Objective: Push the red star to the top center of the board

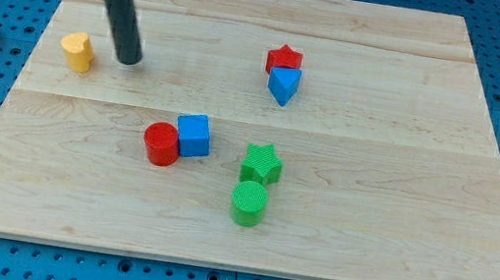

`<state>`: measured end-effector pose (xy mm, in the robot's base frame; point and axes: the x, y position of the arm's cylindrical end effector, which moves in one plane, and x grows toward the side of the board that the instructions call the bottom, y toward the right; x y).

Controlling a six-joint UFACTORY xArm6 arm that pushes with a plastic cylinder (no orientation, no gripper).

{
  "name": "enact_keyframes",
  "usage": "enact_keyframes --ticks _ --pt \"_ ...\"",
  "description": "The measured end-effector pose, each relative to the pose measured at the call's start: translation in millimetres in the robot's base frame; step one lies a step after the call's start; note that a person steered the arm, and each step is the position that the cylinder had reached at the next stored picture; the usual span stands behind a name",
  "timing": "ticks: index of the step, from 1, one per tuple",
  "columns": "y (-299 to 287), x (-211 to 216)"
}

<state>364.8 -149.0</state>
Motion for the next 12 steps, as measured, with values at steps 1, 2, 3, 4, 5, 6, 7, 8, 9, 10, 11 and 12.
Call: enact_keyframes --ticks 1,2,3,4,5,6,7,8,9,10,11,12 --pt "42.5 2.8" --pt "99.0 6.9" --pt "167.3 11.4" --pt "211.1 0.6" --pt "191.0 -66.9" --pt "168.8 -81.2" --pt "209.3 -17.5" --pt "183.4 -10.6" --pt "142.0 -23.8" --pt "135.1 -2.1" --pt "87.6 -15.6" --pt "83.9 -53.0"
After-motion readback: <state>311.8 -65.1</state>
